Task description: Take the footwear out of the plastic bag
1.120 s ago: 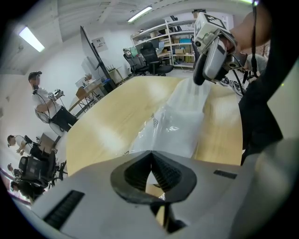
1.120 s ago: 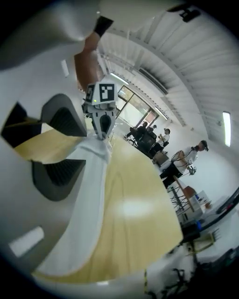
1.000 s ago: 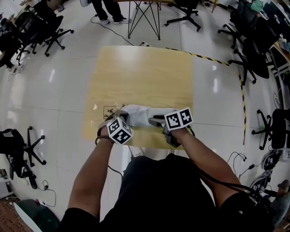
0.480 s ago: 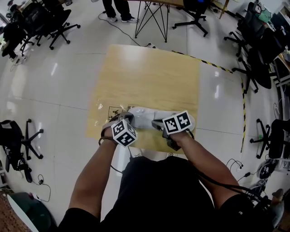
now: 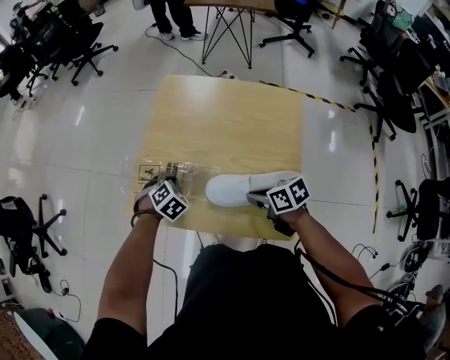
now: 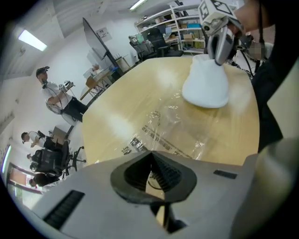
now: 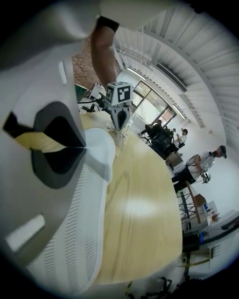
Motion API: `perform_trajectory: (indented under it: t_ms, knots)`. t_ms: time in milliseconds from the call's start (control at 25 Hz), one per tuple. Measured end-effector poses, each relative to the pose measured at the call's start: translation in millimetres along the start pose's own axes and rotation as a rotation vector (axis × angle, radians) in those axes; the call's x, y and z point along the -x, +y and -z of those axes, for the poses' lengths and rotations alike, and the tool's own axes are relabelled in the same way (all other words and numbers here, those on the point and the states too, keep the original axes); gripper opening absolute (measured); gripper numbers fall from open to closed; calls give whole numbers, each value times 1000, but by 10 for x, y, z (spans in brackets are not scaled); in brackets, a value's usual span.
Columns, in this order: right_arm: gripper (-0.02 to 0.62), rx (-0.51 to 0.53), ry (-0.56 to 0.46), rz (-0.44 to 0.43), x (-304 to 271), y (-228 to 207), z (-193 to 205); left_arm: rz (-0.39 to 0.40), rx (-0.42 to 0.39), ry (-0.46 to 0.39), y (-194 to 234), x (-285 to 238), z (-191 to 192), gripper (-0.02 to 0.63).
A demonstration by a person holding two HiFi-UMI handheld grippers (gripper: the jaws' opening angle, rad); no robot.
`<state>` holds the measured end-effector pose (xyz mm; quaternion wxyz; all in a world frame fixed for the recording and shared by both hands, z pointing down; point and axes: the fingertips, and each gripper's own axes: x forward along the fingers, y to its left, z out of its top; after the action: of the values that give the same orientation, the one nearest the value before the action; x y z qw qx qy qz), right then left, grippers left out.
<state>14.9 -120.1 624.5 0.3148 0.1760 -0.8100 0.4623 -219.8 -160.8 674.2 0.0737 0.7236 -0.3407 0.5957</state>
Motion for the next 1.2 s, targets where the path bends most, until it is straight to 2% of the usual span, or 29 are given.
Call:
perform_trajectory:
  t_ms: [120, 240, 360, 440, 640, 880, 1040, 1080, 1200]
  knots:
    - [8, 44, 17, -14, -10, 94, 68, -44, 54, 42, 322, -22, 229, 8]
    - [8, 59, 28, -30, -26, 185, 175, -64, 144, 49, 552, -52, 233, 8]
    - [8, 66, 30, -46, -82, 291, 271, -37, 272, -7, 613, -100, -81, 8]
    - [8, 66, 24, -48, -161, 368, 290, -1, 313, -59, 549, -139, -410, 8]
    - [8, 48, -12, -70, -334, 565, 210, 71, 269, -148, 271, -173, -1188, 8]
    - [8, 91, 4, -72, -476, 722, 243, 142, 243, -204, 80, -128, -1675, 12]
    - [13, 138, -6, -52, -547, 777, 217, 212, 208, -271, -33, -16, -1874, 106]
    - [25, 145, -22, -48, -538, 794, 188, 222, 196, -299, -46, 45, -1924, 120]
    - [167, 126, -102, -86, -399, 906, 90, 250, 191, -396, -77, 295, -2036, 129]
